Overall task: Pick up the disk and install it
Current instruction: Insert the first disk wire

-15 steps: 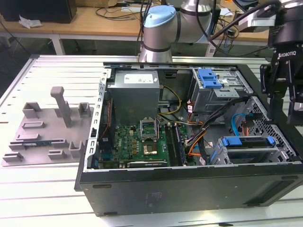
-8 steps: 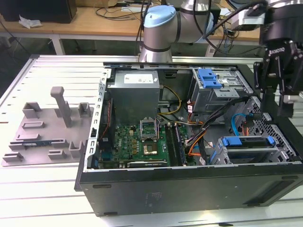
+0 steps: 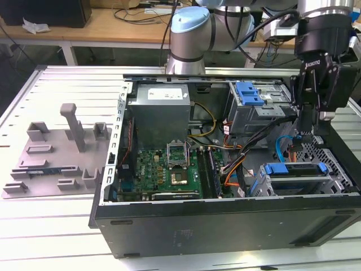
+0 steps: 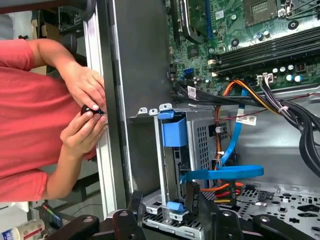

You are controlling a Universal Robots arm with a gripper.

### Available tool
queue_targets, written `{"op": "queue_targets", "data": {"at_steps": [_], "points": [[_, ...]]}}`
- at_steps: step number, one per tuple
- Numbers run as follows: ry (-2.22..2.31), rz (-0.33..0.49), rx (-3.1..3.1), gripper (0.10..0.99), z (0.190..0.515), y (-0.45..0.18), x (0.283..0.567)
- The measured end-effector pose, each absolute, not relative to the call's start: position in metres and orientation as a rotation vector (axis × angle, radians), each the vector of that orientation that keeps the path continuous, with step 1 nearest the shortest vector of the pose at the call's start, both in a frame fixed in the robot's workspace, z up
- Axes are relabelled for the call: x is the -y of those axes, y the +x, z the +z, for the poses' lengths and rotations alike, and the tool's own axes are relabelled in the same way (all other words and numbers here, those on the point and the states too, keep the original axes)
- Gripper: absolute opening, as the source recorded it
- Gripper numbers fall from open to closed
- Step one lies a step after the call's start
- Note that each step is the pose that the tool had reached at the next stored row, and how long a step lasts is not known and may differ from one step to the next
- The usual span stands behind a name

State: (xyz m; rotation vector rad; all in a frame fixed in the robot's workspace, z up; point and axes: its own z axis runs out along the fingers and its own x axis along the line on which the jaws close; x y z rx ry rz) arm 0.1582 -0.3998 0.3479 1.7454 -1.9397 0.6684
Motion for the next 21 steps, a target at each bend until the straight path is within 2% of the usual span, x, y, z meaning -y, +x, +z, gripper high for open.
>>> {"op": "queue_targets", "data": {"at_steps": [9, 10, 13, 21], "points": [[1.679, 0.678, 1.986, 0.565, 0.338, 0.158, 0.394], [1.675, 0.684, 1.981, 0.549, 0.337, 0.158, 0.392], [1.656, 0.714, 1.959, 0.353, 0.333, 0.158, 0.386], [1.645, 0.731, 1.946, 0.353, 0.327, 0.159, 0.384]]}}
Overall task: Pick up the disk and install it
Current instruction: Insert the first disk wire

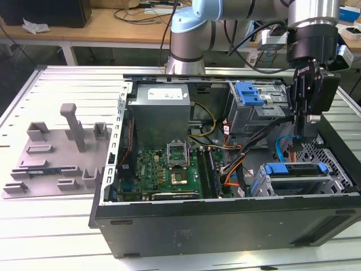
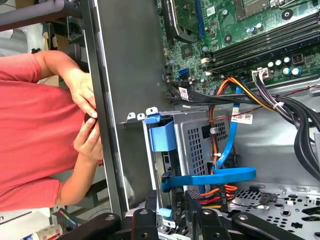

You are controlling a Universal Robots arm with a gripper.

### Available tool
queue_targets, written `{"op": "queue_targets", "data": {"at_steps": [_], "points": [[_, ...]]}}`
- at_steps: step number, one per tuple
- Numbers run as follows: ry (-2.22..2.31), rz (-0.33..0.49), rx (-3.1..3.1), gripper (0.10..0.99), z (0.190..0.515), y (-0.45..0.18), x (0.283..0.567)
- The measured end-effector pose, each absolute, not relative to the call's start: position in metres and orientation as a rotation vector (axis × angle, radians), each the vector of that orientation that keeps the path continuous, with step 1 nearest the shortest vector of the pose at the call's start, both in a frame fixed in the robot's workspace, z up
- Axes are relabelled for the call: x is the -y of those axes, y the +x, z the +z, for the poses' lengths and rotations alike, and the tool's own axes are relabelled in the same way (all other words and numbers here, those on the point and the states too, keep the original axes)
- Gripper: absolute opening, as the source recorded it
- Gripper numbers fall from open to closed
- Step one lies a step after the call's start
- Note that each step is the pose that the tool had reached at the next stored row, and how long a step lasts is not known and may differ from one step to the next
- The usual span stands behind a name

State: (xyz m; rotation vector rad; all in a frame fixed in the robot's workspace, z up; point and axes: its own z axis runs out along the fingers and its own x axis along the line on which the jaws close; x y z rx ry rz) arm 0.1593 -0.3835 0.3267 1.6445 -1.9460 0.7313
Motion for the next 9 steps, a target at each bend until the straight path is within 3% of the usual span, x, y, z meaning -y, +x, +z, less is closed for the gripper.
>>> {"op": "queue_targets", "data": {"at_steps": [9], "points": [[1.633, 0.745, 1.932, 0.353, 0.3240, 0.1599, 0.3835]]}}
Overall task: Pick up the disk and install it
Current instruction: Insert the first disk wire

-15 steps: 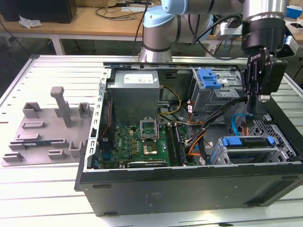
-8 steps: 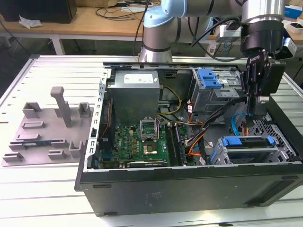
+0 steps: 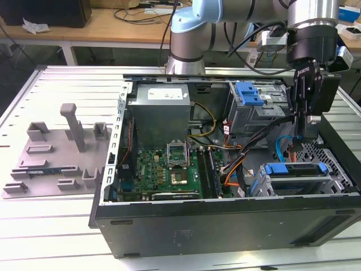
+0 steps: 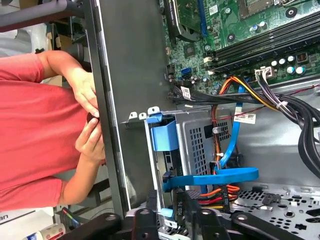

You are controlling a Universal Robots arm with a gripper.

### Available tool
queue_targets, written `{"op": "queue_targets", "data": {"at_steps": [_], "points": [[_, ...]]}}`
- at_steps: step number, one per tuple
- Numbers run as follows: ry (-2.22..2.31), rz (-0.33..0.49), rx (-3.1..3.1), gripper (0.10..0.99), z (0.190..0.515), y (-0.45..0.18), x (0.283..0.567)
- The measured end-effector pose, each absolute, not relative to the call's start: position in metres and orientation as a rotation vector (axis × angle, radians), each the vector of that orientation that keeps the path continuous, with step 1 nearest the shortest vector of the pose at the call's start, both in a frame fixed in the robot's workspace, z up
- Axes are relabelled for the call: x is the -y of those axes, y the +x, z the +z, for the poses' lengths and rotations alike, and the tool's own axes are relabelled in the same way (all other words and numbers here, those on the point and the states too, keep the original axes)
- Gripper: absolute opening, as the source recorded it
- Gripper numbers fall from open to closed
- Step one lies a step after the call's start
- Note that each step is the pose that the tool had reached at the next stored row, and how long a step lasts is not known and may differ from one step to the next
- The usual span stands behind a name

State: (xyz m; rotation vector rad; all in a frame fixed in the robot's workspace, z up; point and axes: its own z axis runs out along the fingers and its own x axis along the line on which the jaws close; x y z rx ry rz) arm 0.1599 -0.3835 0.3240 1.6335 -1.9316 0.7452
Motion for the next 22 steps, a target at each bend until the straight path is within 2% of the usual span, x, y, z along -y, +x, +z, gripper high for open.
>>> {"op": "queue_targets", "data": {"at_steps": [1, 3, 4, 22], "points": [[1.632, 0.747, 1.930, 0.275, 0.324, 0.160, 0.383], [1.630, 0.749, 1.927, 0.275, 0.323, 0.160, 0.383], [1.629, 0.750, 1.925, 0.200, 0.322, 0.160, 0.383], [1.647, 0.775, 1.893, 0.200, 0.314, 0.163, 0.371]]}}
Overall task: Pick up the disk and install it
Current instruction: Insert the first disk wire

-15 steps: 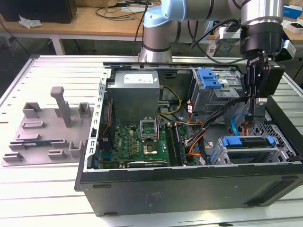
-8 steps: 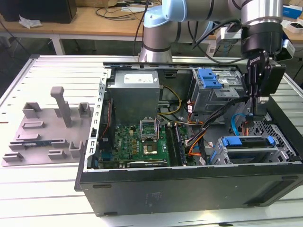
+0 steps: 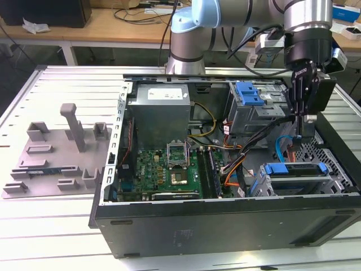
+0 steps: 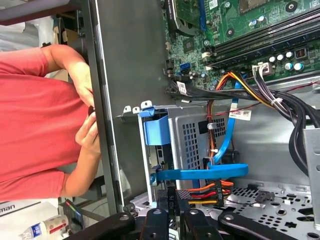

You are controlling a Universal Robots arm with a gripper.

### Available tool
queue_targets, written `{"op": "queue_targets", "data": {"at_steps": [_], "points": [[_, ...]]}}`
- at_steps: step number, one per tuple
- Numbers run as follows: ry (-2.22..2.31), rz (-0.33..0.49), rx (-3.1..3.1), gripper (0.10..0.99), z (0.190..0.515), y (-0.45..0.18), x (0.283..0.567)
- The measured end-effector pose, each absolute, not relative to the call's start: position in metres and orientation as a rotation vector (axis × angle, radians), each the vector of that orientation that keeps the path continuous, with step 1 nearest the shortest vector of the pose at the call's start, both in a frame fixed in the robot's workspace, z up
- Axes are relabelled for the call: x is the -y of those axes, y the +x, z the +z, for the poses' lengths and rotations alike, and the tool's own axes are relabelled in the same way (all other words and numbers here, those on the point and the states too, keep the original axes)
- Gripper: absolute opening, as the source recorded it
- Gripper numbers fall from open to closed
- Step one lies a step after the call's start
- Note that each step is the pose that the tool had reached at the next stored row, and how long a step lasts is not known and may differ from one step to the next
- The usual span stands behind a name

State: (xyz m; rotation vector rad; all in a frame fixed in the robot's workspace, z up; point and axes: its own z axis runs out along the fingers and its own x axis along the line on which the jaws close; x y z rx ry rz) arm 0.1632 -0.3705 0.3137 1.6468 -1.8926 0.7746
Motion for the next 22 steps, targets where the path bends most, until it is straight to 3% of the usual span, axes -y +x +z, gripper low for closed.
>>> {"op": "queue_targets", "data": {"at_steps": [22], "points": [[1.633, 0.822, 1.859, 0.200, 0.300, 0.163, 0.361]]}}
